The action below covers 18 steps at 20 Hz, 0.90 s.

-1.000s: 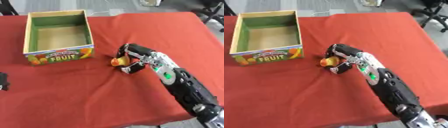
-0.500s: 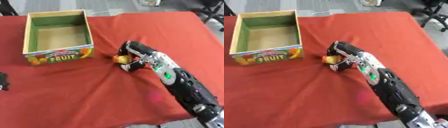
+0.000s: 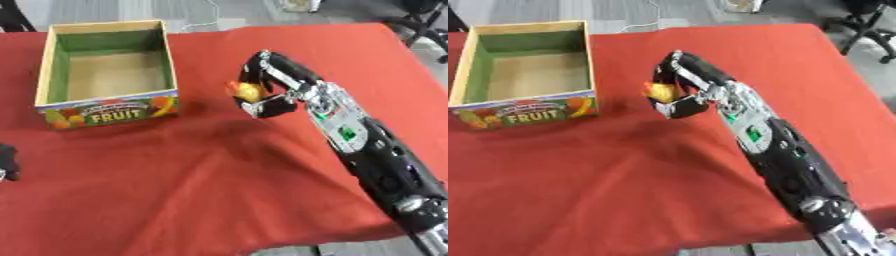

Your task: Pick up objects on the table and place them in the box.

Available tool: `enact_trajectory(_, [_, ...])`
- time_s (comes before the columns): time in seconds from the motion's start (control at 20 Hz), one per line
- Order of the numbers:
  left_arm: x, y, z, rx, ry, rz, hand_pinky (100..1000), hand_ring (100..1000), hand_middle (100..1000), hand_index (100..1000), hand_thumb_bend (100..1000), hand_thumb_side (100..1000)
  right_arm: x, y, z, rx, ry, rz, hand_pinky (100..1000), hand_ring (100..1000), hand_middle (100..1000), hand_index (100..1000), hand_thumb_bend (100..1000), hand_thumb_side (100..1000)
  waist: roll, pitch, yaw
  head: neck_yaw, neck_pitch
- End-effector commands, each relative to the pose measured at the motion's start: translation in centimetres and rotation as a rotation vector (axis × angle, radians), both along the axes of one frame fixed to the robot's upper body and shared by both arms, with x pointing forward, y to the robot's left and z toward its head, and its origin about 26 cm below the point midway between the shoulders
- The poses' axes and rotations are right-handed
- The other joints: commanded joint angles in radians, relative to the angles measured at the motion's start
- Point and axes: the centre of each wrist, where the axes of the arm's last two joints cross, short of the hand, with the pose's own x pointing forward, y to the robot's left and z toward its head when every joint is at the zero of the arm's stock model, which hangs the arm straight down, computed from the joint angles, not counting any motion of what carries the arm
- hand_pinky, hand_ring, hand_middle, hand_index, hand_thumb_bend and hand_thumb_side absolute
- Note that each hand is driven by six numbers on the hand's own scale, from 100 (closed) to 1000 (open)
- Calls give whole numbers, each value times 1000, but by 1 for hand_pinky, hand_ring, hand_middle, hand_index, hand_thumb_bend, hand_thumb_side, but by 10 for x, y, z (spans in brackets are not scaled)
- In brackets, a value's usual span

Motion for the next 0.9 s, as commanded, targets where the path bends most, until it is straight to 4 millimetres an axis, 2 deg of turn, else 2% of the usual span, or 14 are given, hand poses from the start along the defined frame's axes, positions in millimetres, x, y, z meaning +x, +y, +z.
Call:
enact_trajectory(0.05, [0,3,6,21,-21,0,492,513,527,515,328,372,-2,-5,28,13,-63,5,201,373,283,431,100,100,2,-20,-1,1,-5])
enact_trajectory(0.6, [0,3,5,23,-16,-7,492,514,527,515,328,372,10,9,59,59,-100,46,201,375,282,431,100,100,-1,-26,11,-7,-6])
enact_trajectory(0.9, [-1,0,3,24,-8,-23,492,514,527,515,328,373,24,30,79,65,-116,95,203,377,284,433,100,100,-2,-32,32,-21,-3])
